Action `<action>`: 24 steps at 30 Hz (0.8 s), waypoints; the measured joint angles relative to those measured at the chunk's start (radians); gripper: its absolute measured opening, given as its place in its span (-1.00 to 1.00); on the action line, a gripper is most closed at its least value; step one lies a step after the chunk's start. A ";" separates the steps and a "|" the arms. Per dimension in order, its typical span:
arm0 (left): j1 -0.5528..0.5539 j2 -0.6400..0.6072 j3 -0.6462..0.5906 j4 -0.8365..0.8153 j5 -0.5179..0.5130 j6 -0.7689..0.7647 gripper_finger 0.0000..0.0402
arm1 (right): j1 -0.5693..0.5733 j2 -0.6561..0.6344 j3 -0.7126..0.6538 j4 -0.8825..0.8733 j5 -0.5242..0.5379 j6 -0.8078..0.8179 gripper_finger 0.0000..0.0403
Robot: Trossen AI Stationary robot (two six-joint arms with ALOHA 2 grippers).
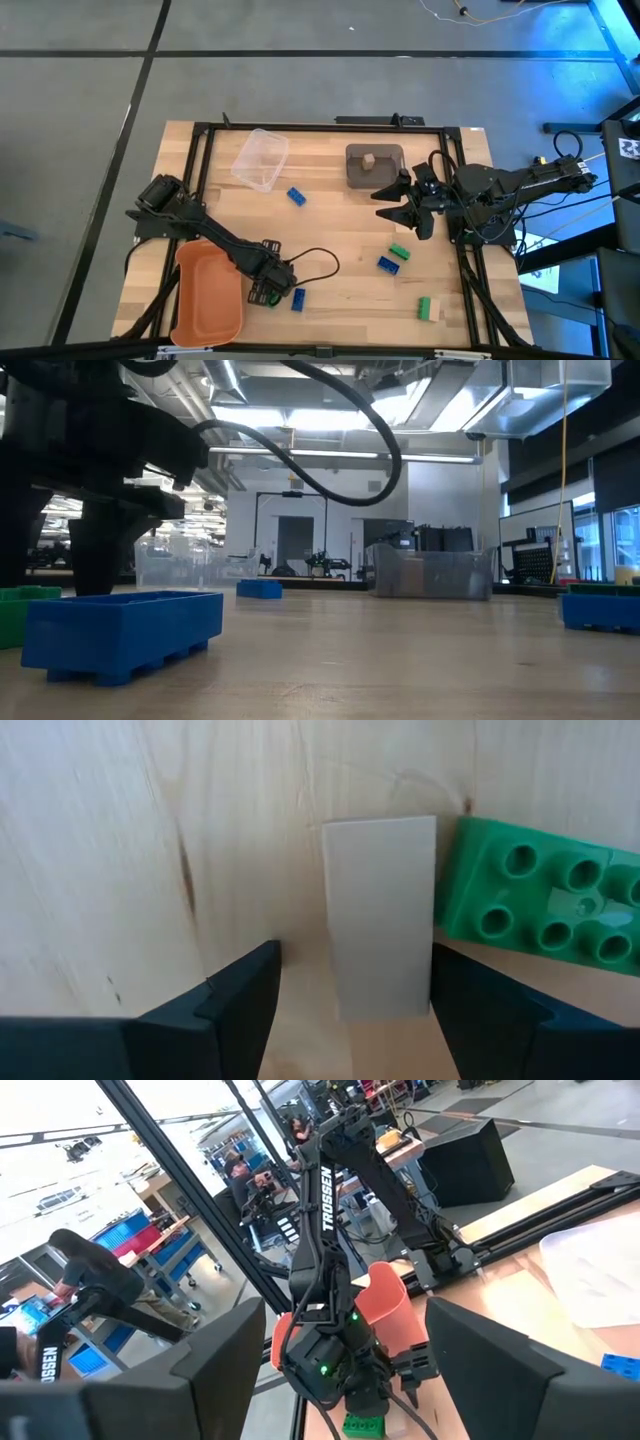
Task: Sort & place blocks by color
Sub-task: Put the left brown block into the black bin
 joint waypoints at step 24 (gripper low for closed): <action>0.161 -0.225 -0.005 -0.273 -0.100 0.104 -0.43 | 0.000 0.000 0.000 -0.026 0.008 0.004 0.37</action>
